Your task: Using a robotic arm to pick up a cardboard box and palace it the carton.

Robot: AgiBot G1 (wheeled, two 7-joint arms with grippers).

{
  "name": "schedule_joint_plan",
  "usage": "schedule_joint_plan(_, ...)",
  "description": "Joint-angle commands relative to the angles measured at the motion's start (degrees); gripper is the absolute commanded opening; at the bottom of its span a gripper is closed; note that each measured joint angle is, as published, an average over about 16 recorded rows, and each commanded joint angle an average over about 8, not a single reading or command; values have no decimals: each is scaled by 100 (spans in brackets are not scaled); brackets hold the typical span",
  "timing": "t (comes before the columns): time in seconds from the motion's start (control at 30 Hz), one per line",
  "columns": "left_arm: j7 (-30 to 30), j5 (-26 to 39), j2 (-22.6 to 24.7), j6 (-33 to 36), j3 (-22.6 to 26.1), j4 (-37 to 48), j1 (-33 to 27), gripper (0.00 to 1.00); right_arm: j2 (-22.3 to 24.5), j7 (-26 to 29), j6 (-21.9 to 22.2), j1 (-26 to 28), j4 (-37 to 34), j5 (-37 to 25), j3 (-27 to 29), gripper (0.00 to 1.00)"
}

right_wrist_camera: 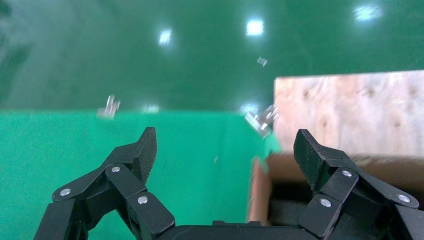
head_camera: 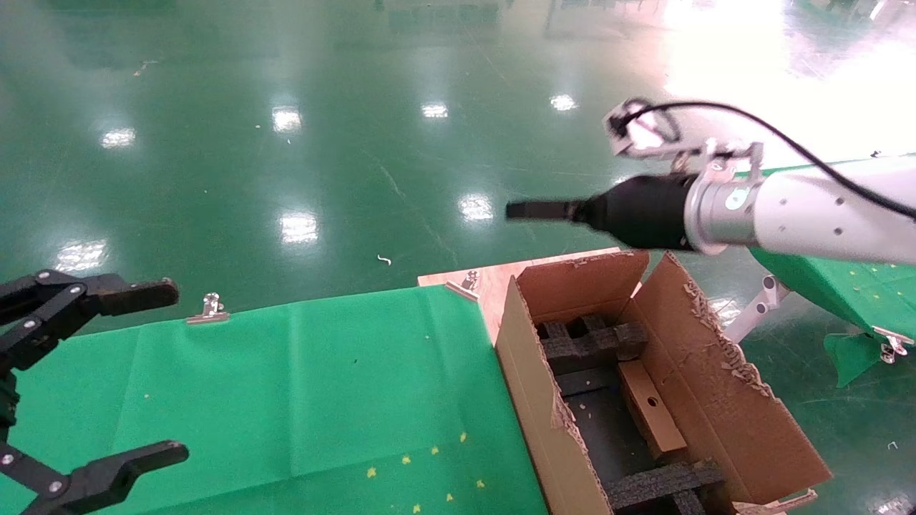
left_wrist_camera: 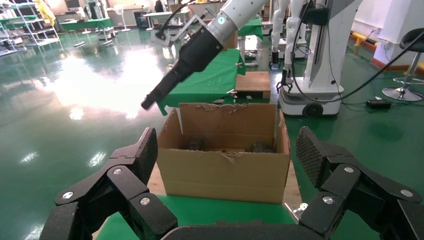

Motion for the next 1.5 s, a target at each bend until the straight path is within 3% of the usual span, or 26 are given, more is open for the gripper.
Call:
schedule_joint_plan(0.03,0,0,0,0,1,0,0,100,-28,-363,-214,-197,-17,164,309,100)
schedule_joint_plan(1.5,6,-8,-5,-5,12,1,-3,100,-629,-8241,-4863,-4485,-390,3727,7028,100)
